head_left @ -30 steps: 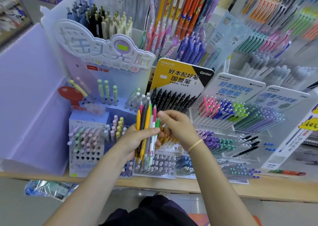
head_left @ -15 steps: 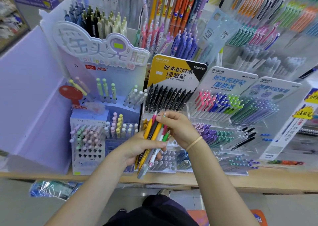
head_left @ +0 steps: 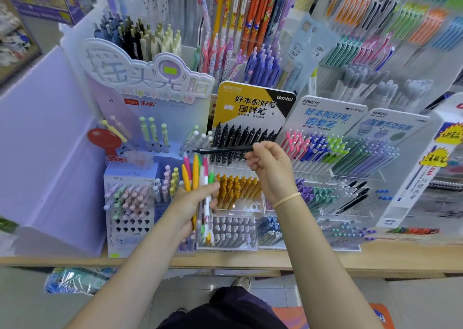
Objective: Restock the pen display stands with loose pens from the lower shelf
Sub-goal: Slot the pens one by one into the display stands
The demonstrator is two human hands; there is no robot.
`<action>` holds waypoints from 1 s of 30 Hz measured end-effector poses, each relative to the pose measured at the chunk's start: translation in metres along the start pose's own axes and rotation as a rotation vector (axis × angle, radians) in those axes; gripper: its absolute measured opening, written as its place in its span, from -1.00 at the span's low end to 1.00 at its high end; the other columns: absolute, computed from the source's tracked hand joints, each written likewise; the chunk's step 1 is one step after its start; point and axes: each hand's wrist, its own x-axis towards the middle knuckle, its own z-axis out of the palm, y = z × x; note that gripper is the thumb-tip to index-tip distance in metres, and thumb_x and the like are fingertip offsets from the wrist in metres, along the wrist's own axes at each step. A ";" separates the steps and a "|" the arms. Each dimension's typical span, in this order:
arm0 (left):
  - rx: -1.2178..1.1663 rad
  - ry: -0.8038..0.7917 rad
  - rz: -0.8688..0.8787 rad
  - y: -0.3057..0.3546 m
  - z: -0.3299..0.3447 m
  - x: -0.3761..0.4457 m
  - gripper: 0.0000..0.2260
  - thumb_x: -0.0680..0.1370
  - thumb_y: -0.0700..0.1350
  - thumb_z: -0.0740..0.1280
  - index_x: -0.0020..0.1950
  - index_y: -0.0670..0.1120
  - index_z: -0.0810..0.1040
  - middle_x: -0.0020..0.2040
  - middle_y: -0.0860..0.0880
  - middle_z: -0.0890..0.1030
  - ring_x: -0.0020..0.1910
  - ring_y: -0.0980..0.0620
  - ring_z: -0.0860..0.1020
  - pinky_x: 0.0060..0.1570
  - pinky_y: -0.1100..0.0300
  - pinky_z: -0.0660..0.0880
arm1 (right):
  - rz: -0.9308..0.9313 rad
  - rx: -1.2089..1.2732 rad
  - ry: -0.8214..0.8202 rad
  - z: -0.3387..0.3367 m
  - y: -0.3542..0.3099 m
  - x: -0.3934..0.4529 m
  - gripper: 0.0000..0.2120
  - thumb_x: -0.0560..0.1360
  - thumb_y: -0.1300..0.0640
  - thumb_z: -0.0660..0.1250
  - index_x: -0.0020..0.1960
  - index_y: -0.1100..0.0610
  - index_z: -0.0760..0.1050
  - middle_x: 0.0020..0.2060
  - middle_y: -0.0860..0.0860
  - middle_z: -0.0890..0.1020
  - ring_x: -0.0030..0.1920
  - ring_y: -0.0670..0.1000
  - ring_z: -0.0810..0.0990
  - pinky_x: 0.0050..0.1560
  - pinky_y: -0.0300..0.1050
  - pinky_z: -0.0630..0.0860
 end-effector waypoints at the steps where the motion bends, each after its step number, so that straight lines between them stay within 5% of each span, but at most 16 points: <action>1: -0.062 0.038 0.038 0.005 0.004 0.002 -0.86 0.45 -0.22 0.49 -0.05 -0.18 0.58 -0.34 -0.05 0.57 -0.50 0.08 0.49 -0.45 0.21 0.51 | 0.025 -0.025 -0.051 0.002 0.002 -0.003 -0.94 0.59 0.29 0.29 -0.05 0.19 0.48 -0.26 0.10 0.64 -0.28 -0.01 0.54 -0.17 -0.16 0.48; 6: -0.097 0.219 0.130 0.028 0.021 0.012 -0.88 0.52 -0.17 0.48 -0.05 -0.17 0.59 -0.43 -0.05 0.59 -0.53 0.07 0.53 -0.46 0.23 0.51 | 0.119 -0.158 -0.269 0.008 0.019 -0.015 -0.91 0.54 0.37 0.34 -0.03 0.22 0.48 -0.19 0.14 0.70 -0.21 0.02 0.62 -0.19 -0.20 0.51; 13: -0.018 0.213 0.136 0.028 0.024 0.017 -0.86 0.52 -0.14 0.48 0.00 -0.19 0.67 -0.46 -0.07 0.59 -0.53 0.06 0.54 -0.48 0.23 0.52 | 0.136 -0.335 -0.353 0.000 0.021 -0.018 -0.90 0.50 0.30 0.42 -0.03 0.19 0.52 -0.29 0.06 0.66 -0.22 -0.01 0.64 -0.18 -0.24 0.50; 21: 0.353 -0.007 0.095 0.010 0.040 0.018 -0.85 0.46 -0.21 0.53 -0.01 -0.15 0.65 -0.16 -0.12 0.68 -0.25 -0.07 0.63 -0.24 0.12 0.63 | 0.007 -0.318 -0.051 -0.020 -0.003 -0.010 -0.85 0.58 0.10 0.37 0.12 0.10 0.57 -0.24 -0.07 0.64 -0.31 -0.09 0.57 -0.23 -0.19 0.50; 27: 0.339 0.033 0.077 0.008 0.063 0.025 -0.80 0.45 -0.12 0.55 -0.01 -0.14 0.61 -0.37 -0.05 0.64 -0.42 0.02 0.59 -0.39 0.16 0.55 | -0.059 -0.294 0.023 -0.043 -0.019 -0.002 -0.94 0.57 0.21 0.37 0.04 0.14 0.57 -0.33 -0.02 0.62 -0.31 -0.04 0.59 -0.19 -0.12 0.56; 30: 0.332 0.102 0.063 0.007 0.068 0.034 -0.76 0.46 -0.06 0.55 0.02 -0.14 0.61 -0.30 -0.11 0.67 -0.33 -0.03 0.63 -0.23 0.04 0.60 | -0.169 -0.214 0.164 -0.057 -0.028 0.006 -0.94 0.57 0.28 0.35 0.02 0.16 0.54 -0.30 -0.05 0.65 -0.28 -0.03 0.63 -0.19 -0.15 0.61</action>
